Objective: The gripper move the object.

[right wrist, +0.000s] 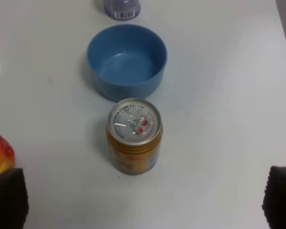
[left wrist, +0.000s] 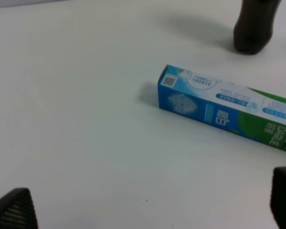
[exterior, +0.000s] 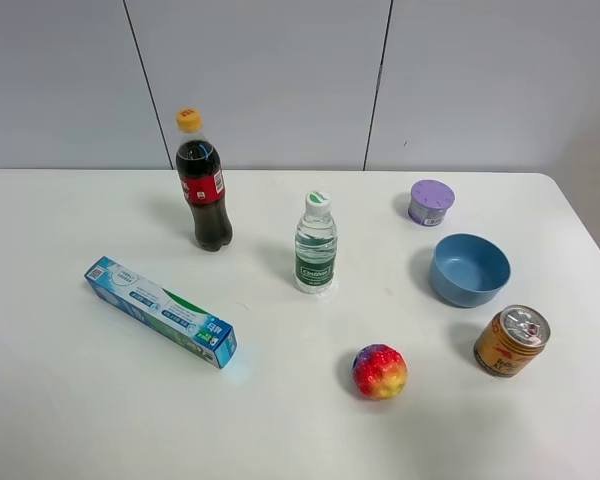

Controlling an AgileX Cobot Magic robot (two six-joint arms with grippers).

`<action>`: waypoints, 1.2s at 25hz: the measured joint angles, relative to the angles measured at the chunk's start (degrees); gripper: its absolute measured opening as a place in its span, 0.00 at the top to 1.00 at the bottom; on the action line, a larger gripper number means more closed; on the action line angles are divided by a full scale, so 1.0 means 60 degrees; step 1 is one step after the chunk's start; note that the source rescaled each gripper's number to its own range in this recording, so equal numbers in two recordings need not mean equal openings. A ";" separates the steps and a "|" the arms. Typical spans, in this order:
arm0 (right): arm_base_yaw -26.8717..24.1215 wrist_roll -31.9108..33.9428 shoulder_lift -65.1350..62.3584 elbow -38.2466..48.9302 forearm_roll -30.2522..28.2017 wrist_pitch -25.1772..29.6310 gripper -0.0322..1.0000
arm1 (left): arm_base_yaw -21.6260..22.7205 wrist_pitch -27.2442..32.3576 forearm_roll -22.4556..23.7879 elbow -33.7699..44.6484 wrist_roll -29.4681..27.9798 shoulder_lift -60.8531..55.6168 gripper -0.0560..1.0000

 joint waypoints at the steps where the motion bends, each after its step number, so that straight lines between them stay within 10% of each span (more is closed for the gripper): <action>1: 0.0000 0.0000 -0.0034 0.0077 0.0000 -0.0045 0.00 | 0.0000 0.0000 0.0000 0.0000 0.0000 0.0000 0.00; 30: 0.0043 0.0255 -0.0926 0.0166 -0.0216 -0.0117 0.00 | 0.0000 0.0000 0.0000 0.0000 0.0000 0.0000 0.00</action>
